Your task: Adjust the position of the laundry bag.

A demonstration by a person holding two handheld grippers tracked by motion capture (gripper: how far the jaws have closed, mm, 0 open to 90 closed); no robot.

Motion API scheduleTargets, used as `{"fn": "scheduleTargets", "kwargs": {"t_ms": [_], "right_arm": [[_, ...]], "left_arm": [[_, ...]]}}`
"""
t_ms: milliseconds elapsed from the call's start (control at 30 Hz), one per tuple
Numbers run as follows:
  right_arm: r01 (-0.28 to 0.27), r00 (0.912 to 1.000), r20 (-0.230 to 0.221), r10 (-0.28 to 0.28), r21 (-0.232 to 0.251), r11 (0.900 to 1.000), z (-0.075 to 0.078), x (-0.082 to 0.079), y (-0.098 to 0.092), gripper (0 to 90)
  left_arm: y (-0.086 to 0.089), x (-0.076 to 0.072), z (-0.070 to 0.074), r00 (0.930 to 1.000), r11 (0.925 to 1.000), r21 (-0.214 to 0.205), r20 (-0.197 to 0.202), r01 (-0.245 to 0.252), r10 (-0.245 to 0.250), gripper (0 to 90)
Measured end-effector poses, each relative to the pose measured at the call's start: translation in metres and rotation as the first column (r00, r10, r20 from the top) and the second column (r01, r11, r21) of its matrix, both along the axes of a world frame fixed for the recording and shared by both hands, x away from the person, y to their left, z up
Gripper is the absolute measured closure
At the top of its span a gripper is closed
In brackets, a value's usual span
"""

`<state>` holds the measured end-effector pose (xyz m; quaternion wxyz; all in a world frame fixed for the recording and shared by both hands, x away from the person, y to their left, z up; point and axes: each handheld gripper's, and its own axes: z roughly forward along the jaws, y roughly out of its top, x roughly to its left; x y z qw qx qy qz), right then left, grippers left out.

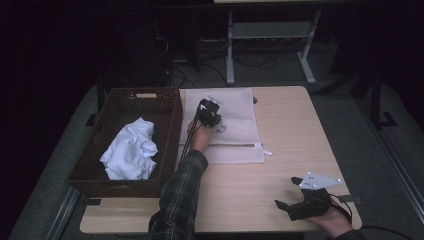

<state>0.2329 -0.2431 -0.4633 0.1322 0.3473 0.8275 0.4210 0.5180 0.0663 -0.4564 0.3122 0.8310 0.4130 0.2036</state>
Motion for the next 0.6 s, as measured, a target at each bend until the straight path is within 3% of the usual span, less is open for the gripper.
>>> {"fn": "scheduleTargets", "kwargs": {"t_ms": [133,200,600], "right_arm": [[0.004,1.0,0.0,-0.004,-0.001,1.0,0.0,-0.0001,-0.0003,2.0],[0.003,1.0,-0.001,-0.003,-0.002,1.0,-0.0003,-0.0001,-0.0003,2.0],[0.002,1.0,0.001,-0.002,0.0,1.0,0.0001,-0.0011,-0.001,2.1]], "left_arm": [[-0.0005,0.0051,-0.0026,0.9999,0.9998,-0.018,-0.017,0.001,-0.001,87.3],[-0.0025,0.0068,-0.0056,0.9998,1.0,-0.001,-0.021,0.004,-0.004,87.3],[-0.0006,0.0093,-0.0092,0.9987,1.0,-0.006,-0.051,0.001,-0.001,88.9]]}}
